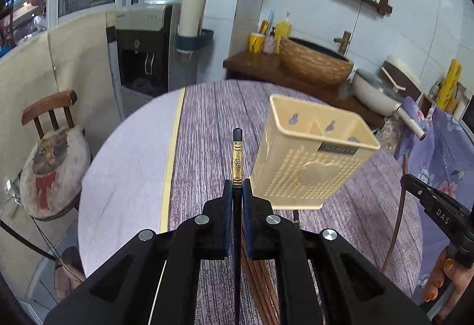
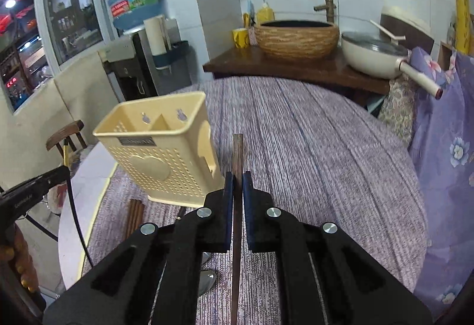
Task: Organize utensils
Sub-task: 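Lift both held chopsticks and carry them over the cream utensil holder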
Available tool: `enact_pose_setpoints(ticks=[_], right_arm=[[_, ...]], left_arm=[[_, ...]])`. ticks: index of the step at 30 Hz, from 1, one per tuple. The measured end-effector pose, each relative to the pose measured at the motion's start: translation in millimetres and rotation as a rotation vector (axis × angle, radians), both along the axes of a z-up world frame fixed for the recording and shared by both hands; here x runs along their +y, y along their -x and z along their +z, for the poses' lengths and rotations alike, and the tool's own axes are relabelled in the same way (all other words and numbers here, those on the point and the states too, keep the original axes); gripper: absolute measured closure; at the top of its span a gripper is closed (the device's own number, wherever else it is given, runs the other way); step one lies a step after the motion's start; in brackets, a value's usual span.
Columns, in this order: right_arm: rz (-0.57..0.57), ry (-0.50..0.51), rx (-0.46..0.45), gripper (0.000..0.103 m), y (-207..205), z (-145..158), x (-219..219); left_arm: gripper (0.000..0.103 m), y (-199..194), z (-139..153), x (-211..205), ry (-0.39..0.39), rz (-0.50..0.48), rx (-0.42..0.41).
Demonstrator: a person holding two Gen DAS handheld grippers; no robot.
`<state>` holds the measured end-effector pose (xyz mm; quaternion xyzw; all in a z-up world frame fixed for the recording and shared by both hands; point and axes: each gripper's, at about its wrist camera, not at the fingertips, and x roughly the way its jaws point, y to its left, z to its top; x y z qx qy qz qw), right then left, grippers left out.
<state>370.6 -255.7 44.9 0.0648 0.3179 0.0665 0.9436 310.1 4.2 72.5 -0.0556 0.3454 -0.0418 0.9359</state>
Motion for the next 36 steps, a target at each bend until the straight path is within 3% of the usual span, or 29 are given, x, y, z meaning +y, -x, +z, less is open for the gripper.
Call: enact_pose_setpoints(ticks=[7, 25, 30, 36], right_arm=[[0.044, -0.010, -0.064, 0.096, 23.4, 31.4, -8.4], [0.082, -0.054, -0.086, 0.096, 34.3, 61.4, -16.9], [0.097, -0.061, -0.106, 0.096, 31.4, 85.4, -13.9], [0.121, -0.067, -0.162, 0.096, 25.0, 143.7, -6.9]], left_arm=[[0.095, 9.6, 21.2, 3.0, -0.008, -0.002, -0.055], [0.095, 17.0, 41.0, 10.2, 0.004, -0.008, -0.079], [0.095, 14.1, 64.9, 11.6, 0.024, -0.019, -0.101], [0.095, 10.1, 119.2, 17.4, 0.096, -0.048, -0.153]])
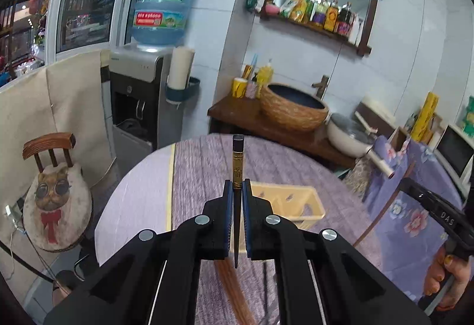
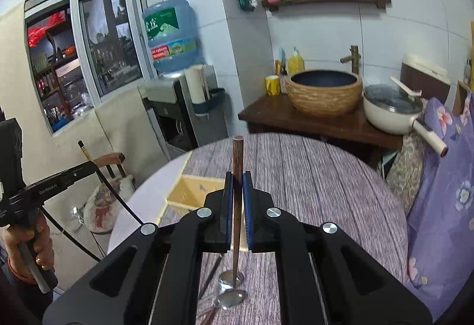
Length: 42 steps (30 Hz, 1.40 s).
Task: Organize utensils
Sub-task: 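Lift both held chopsticks and carry them over the cream utensil holder, then open both tools to drop the chopsticks into the holder, then withdraw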
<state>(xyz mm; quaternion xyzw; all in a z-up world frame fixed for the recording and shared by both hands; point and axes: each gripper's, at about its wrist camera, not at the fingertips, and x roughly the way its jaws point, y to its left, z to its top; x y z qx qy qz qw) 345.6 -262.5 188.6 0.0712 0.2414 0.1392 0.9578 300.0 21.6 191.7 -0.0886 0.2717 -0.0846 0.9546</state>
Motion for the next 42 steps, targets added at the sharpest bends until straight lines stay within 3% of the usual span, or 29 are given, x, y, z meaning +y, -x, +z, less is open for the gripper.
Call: enact_pose_setpoints(ticks=[6, 11, 23, 32, 35, 37, 39, 40, 41, 42], right_arm=[[-0.034, -0.026, -0.094, 0.096, -19.3, 65.4, 10.4], [-0.084, -0.006, -0.160, 0.096, -41.6, 87.3, 27.2], [-0.097, 0.024, -0.034, 0.096, -89.0, -13.5, 56.1], [-0.114, 0.043, 0.012, 0.096, -99.7, -49.0, 59.2], [-0.117, 0.035, 0.008, 0.095, -99.3, -50.8, 57.6], [-0.097, 0.012, 0.016, 0.085, -99.1, -52.3, 55.5], [-0.100, -0.001, 0.006, 0.035, -93.1, -52.8, 53.4], [-0.116, -0.003, -0.011, 0.031, -88.1, -52.6, 52.1], [-0.131, -0.004, -0.032, 0.030, -81.0, -53.4, 50.9], [-0.131, 0.003, -0.040, 0.030, -75.1, -54.8, 51.1]], left_arm=[[0.095, -15.2, 56.6, -12.7, 0.025, 0.008, -0.092], [0.095, -41.4, 58.4, -29.4, 0.030, 0.030, -0.116], [0.095, -82.6, -48.1, -55.6, -0.003, 0.010, 0.047], [0.095, -90.0, -82.7, -58.5, -0.043, 0.025, 0.102], [0.095, -90.7, -88.0, -56.8, -0.013, 0.007, 0.125], [0.093, -88.9, -88.6, -55.8, -0.001, -0.003, 0.130], [0.070, -81.8, -86.9, -52.8, 0.013, -0.011, 0.122], [0.047, -77.7, -86.6, -51.3, 0.020, -0.008, 0.112], [0.040, -70.5, -85.0, -48.1, 0.028, 0.000, 0.089], [0.040, -63.2, -83.7, -45.8, 0.031, 0.004, 0.069]])
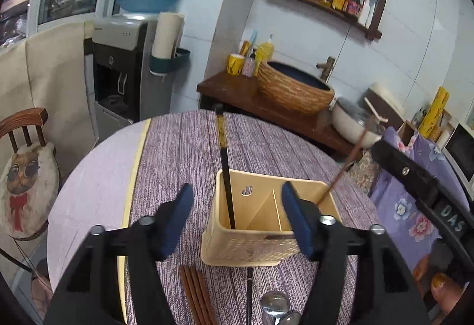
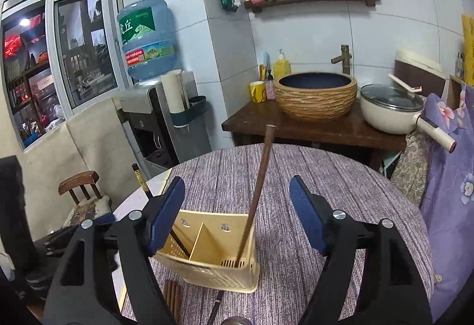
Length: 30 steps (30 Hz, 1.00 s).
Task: Organize utensils
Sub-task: 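Open both tools to drop the chopsticks into the holder, then withdraw, then grasp the black chopstick with the right tool while the left tool grasps a brown chopstick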
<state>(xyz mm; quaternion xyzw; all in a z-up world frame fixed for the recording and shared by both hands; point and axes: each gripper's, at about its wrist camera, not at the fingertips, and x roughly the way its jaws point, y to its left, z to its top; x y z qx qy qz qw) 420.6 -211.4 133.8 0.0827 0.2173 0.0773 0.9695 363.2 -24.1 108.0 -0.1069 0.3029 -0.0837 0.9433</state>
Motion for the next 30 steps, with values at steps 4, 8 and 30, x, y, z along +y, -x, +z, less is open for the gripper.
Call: enact_pose_setpoints(ticks=[4, 8, 30], right_arm=[[0.004, 0.010, -0.004, 0.030, 23.2, -11.0, -1.5], [0.002, 0.027, 0.016, 0.024, 45.2, -28.9, -2.9], [0.064, -0.134, 0.461, 0.049, 98.7, -190.7, -7.4]], left_arm=[[0.028, 25.2, -3.6, 7.3, -0.019, 0.001, -0.024], [0.020, 45.9, -20.0, 20.0, -0.011, 0.012, -0.012], [0.033, 95.8, -140.0, 32.1, -0.088, 0.013, 0.252]])
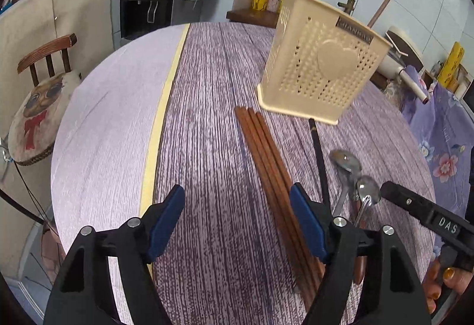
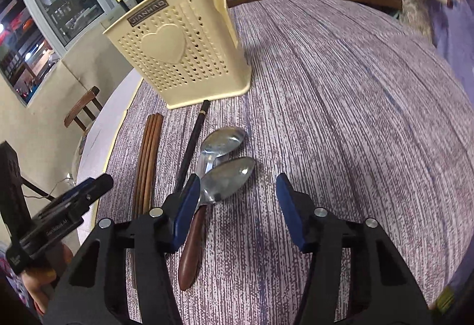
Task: Organize utensils
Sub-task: 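Grasp the black chopstick with the right tool while the left tool grasps a brown chopstick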
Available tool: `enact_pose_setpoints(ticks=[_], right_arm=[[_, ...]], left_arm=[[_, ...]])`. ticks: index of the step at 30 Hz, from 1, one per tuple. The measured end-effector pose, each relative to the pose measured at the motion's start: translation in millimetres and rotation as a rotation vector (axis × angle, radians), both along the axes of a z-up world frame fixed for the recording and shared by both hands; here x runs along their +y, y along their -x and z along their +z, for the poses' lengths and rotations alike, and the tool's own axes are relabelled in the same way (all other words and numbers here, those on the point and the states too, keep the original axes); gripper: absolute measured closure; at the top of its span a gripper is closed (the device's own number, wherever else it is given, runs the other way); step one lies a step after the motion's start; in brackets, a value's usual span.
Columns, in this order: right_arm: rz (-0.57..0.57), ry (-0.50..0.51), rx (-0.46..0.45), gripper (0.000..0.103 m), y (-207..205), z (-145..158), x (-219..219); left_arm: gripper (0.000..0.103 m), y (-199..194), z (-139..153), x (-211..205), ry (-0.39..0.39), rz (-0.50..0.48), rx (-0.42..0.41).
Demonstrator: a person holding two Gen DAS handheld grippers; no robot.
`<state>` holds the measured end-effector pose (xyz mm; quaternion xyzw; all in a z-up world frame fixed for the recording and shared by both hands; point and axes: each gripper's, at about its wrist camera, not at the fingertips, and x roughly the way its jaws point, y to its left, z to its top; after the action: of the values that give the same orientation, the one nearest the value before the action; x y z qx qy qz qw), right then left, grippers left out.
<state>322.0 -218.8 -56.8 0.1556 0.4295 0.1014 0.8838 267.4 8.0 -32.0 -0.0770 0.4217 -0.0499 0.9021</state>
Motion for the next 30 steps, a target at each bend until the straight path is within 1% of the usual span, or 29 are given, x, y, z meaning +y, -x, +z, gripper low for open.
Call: enact_pose_setpoints(ticks=[2, 5, 10, 13, 15, 18, 21, 23, 24, 26, 27, 30], right_arm=[[-0.013, 0.029, -0.017, 0.049, 1.9, 0.7, 2.0], [0.003, 0.108, -0.066, 0.049, 3.9, 8.4, 13.6], [0.052, 0.119, -0.089, 0.050, -7.3, 17.8, 32.5], [0.095, 0.124, -0.091, 0.055, -17.4, 21.1, 43.9], [0.113, 0.131, -0.088, 0.057, -26.9, 23.0, 50.5], [0.111, 0.163, -0.082, 0.057, -42.9, 24.3, 57.2], [0.132, 0.191, -0.068, 0.058, -55.6, 20.8, 66.0], [0.144, 0.209, -0.048, 0.060, -65.8, 16.2, 73.3], [0.145, 0.218, -0.040, 0.062, -67.7, 13.4, 74.8], [0.144, 0.251, -0.016, 0.064, -74.9, 7.4, 79.1], [0.138, 0.260, -0.003, 0.067, -78.7, 3.8, 80.9], [0.130, 0.298, 0.017, 0.068, -87.7, -2.0, 87.4]], left_arm=[[0.037, -0.8, -4.7, -0.4, -0.008, 0.005, 0.015], [0.039, -1.9, -7.4, -3.7, -0.017, -0.006, 0.020], [0.045, -11.3, -8.7, -15.3, -0.071, -0.019, 0.019], [0.049, -19.9, -12.6, -19.1, -0.103, -0.021, 0.035], [0.051, -24.8, -15.8, -20.1, -0.114, -0.024, 0.048], [0.054, -29.4, -18.0, -18.9, -0.125, -0.021, 0.052], [0.055, -34.6, -19.1, -15.0, -0.120, -0.021, 0.061], [0.056, -36.5, -19.3, -12.4, -0.141, -0.011, 0.062], [0.056, -36.6, -19.2, -9.2, -0.141, -0.003, 0.063], [0.056, -36.8, -18.2, -1.6, -0.112, 0.002, 0.068], [0.056, -37.4, -18.0, 0.6, -0.115, 0.008, 0.072], [0.056, -41.4, -17.6, 7.9, -0.109, 0.028, 0.078]])
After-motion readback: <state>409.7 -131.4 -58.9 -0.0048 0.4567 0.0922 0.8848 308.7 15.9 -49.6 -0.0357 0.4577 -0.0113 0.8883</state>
